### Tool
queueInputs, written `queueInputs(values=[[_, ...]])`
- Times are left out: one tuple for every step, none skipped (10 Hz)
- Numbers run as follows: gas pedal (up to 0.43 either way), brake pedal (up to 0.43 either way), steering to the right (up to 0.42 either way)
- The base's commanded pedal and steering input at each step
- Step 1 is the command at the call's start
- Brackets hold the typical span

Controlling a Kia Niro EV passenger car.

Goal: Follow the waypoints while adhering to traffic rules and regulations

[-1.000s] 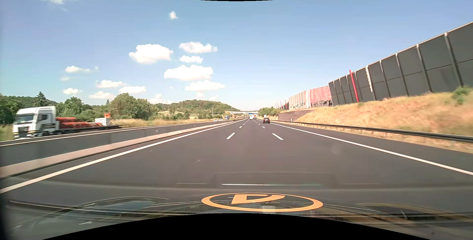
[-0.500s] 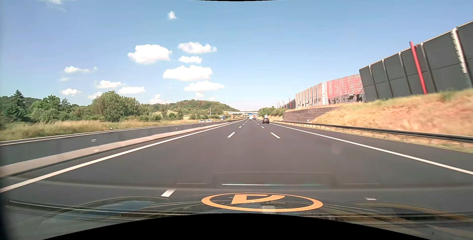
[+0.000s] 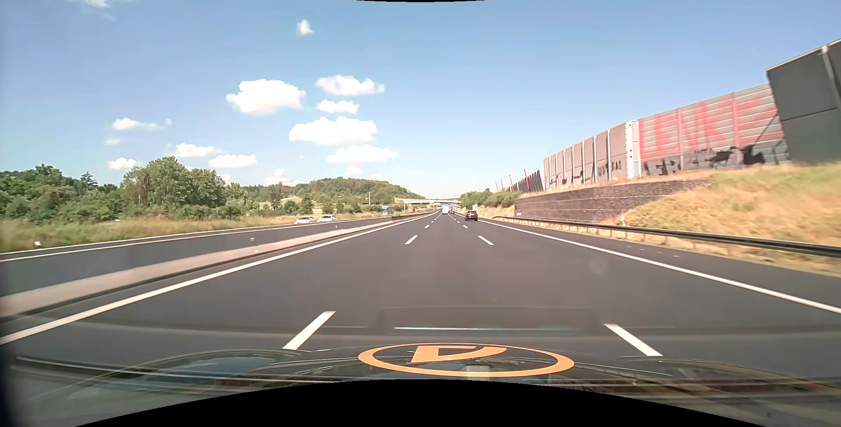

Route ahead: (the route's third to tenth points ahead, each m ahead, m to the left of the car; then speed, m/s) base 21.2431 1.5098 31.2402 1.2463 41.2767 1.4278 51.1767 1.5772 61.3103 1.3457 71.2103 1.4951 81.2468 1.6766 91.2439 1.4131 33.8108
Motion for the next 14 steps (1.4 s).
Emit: queueInputs(values=[[0.331, 0.0, -0.001], [0.331, 0.0, -0.001], [0.331, 0.0, -0.001], [0.331, 0.0, -0.001], [0.339, 0.0, -0.001], [0.35, 0.0, -0.001], [0.35, 0.0, -0.001], [0.35, 0.0, -0.001], [0.35, 0.0, -0.001], [0.358, 0.0, -0.001], [0.358, 0.0, -0.001], [0.358, 0.0, -0.001], [0.358, 0.0, -0.001], [0.358, 0.0, -0.002]])
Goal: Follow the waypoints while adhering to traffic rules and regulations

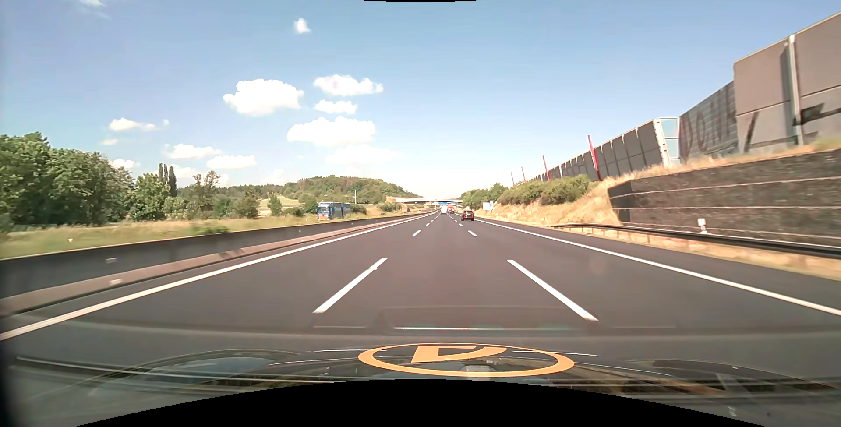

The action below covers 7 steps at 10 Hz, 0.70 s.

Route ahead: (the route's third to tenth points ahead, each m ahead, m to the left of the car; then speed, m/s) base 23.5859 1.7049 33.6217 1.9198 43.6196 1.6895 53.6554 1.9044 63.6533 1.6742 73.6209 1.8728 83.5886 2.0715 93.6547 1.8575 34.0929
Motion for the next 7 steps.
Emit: queueInputs(values=[[0.358, 0.0, -0.002], [0.358, 0.0, -0.002], [0.358, 0.0, -0.003], [0.358, 0.0, -0.003], [0.358, 0.0, -0.003], [0.358, 0.0, -0.003], [0.358, 0.0, -0.003]])
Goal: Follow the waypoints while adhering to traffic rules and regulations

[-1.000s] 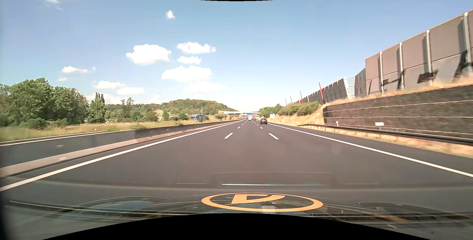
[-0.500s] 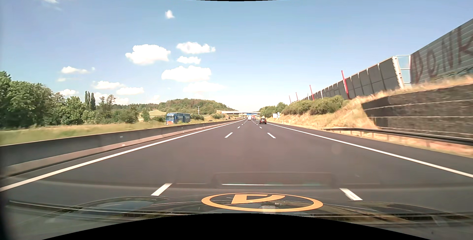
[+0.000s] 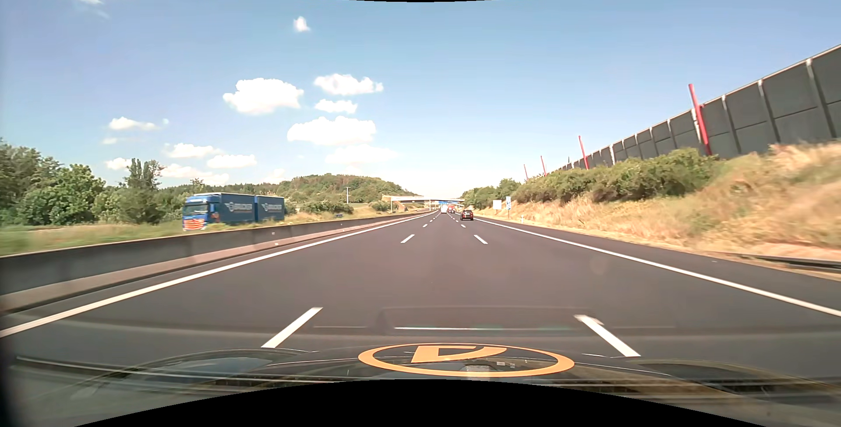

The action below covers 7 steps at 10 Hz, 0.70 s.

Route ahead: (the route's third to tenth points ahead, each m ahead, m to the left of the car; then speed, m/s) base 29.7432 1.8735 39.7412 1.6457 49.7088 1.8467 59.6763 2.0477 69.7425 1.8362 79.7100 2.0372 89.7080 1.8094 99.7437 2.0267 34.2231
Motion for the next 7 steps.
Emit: queueInputs(values=[[0.358, 0.0, -0.003], [0.358, 0.0, -0.003], [0.358, 0.0, -0.003], [0.358, 0.0, -0.003], [0.358, 0.0, -0.003], [0.358, 0.0, -0.003], [0.358, 0.0, -0.003]])
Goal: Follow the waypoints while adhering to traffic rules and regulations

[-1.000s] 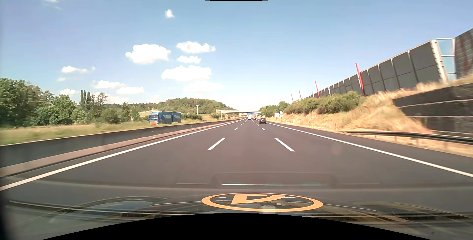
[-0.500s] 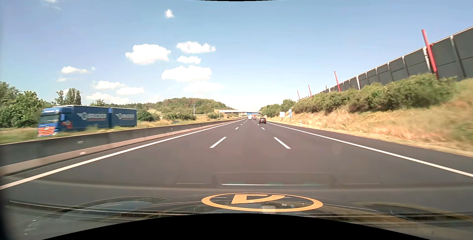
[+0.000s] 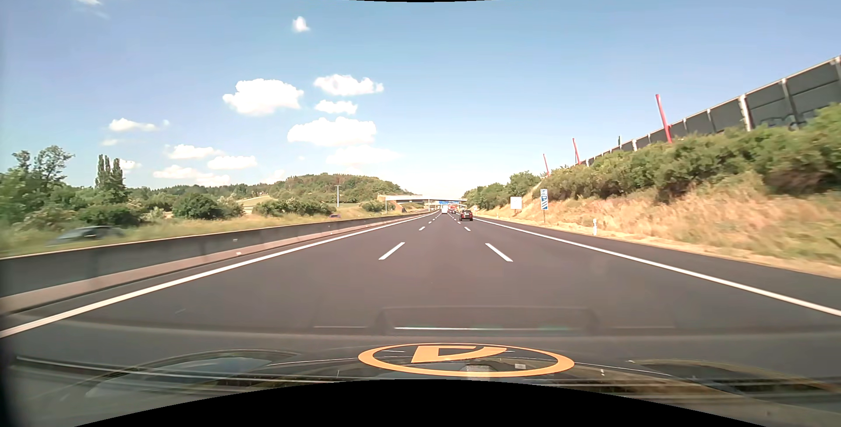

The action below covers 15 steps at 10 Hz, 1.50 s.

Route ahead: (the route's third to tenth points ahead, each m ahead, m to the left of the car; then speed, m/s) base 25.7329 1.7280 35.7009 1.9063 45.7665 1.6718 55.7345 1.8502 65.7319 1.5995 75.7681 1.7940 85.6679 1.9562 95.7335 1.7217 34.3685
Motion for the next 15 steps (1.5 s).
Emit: queueInputs(values=[[0.358, 0.0, -0.003], [0.358, 0.0, -0.003], [0.358, 0.0, -0.003], [0.358, 0.0, -0.003], [0.358, 0.0, -0.003], [0.358, 0.0, -0.003], [0.358, 0.0, -0.003], [0.358, 0.0, -0.003], [0.358, 0.0, -0.003], [0.358, 0.0, -0.003], [0.358, 0.0, -0.003], [0.358, 0.0, -0.003], [0.358, 0.0, -0.003], [0.358, 0.0, -0.002], [0.358, 0.0, -0.002]])
